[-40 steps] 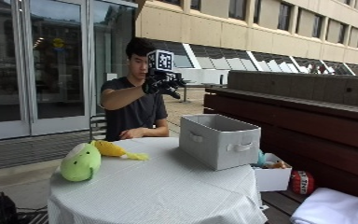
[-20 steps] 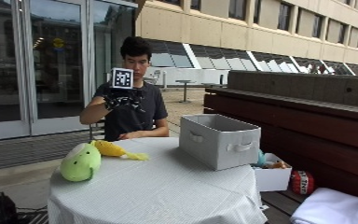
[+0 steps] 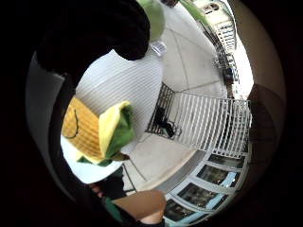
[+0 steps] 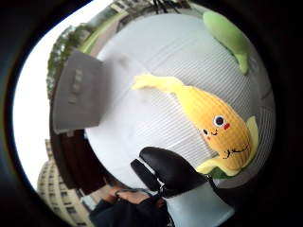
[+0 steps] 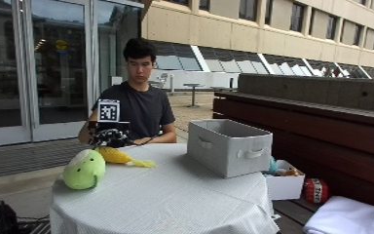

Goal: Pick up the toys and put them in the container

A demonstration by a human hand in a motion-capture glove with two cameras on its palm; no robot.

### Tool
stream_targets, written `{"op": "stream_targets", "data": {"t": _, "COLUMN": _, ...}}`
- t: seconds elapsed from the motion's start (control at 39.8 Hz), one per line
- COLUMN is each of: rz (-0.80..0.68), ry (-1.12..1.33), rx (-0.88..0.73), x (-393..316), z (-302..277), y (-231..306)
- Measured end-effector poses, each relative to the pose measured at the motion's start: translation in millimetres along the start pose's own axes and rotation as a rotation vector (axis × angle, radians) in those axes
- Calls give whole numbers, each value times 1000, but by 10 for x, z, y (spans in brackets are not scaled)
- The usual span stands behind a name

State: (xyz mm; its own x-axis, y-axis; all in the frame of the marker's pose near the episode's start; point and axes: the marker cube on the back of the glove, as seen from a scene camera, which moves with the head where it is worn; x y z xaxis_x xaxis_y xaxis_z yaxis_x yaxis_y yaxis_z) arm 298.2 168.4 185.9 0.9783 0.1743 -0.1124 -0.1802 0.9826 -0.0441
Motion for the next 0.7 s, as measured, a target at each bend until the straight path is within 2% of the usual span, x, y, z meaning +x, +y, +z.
{"op": "stream_targets", "data": {"t": 0.13, "rz": 4, "ry": 10, "rx": -93, "x": 52, "z": 172, "y": 87}}
{"op": "stream_targets", "data": {"t": 0.35, "rz": 54, "ry": 8, "rx": -119, "x": 168, "z": 539, "y": 175}}
{"op": "stream_targets", "data": {"t": 0.48, "rz": 34, "ry": -29, "rx": -144, "x": 221, "z": 605, "y": 198}}
{"op": "stream_targets", "data": {"t": 0.53, "rz": 20, "ry": -47, "rx": -83, "x": 230, "z": 638, "y": 142}}
{"op": "stream_targets", "data": {"t": 0.63, "rz": -46, "ry": -95, "rx": 283, "x": 231, "z": 739, "y": -218}}
{"op": "stream_targets", "data": {"t": 0.65, "rz": -37, "ry": -108, "rx": 278, "x": 220, "z": 740, "y": -191}}
{"op": "stream_targets", "data": {"t": 0.7, "rz": 6, "ry": -127, "rx": 167, "x": 190, "z": 713, "y": -26}}
